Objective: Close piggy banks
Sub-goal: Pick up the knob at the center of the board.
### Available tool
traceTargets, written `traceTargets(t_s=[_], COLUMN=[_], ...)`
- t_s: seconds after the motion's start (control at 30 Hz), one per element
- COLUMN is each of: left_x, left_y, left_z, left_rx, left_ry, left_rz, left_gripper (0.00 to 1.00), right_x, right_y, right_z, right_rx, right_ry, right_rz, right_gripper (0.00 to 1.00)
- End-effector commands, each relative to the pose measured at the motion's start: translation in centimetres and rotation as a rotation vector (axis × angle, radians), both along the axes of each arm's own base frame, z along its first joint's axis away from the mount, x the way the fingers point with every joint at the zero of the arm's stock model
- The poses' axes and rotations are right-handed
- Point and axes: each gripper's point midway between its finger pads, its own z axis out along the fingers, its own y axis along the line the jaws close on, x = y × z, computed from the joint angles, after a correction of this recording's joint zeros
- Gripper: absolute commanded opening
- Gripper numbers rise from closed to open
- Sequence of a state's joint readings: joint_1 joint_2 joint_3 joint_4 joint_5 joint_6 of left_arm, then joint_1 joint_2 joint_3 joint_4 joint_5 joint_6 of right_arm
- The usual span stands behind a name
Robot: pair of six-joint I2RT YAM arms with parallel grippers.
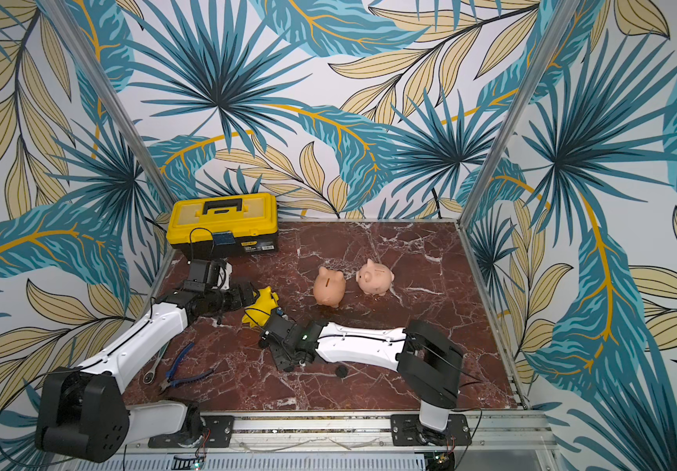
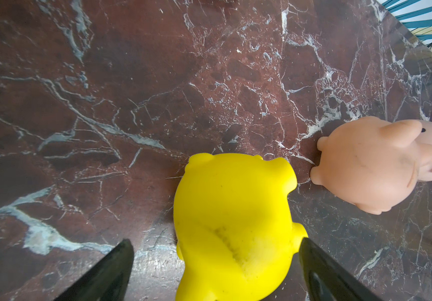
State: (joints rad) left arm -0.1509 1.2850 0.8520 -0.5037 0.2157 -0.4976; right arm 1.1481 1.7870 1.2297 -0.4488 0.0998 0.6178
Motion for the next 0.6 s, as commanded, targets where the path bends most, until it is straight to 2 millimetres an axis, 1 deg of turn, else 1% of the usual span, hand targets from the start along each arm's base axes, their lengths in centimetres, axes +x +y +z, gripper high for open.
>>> traceTargets(t_s=[0.0, 0.2, 0.37, 0.47, 0.57], left_x=[0.3, 0.2, 0.1, 0.0, 0.0], left_y=[0.4, 0.4, 0.4, 0.4, 0.4], left_z=[0.7, 0.5, 0.4, 0.6, 0.5], left_rx=[0.016, 0.018, 0.021, 0.023, 0.024], left_ry=[-0.023, -0.028, -0.03, -0.035, -0.035], left_rz=[0.002, -0.008, -0.015, -0.016, -0.017], left_gripper=[1.0, 1.0, 1.0, 0.99, 1.0], right_x=[-0.7, -0.8, -1.1, -1.0, -1.0], right_y=[0.2, -0.2, 0.1, 0.1, -0.3], right_z=[-0.7, -1.6, -2.3, -2.8, -3.4], right_rx=[-0.029, -0.086, -0.122, -0.144, -0.171], right_ry=[0.028, 0.03, 0.03, 0.032, 0.032], right_rz=[0.029, 0.028, 0.046, 0.049, 0.045], right_gripper=[0.48, 0.46, 0.4, 0.33, 0.32])
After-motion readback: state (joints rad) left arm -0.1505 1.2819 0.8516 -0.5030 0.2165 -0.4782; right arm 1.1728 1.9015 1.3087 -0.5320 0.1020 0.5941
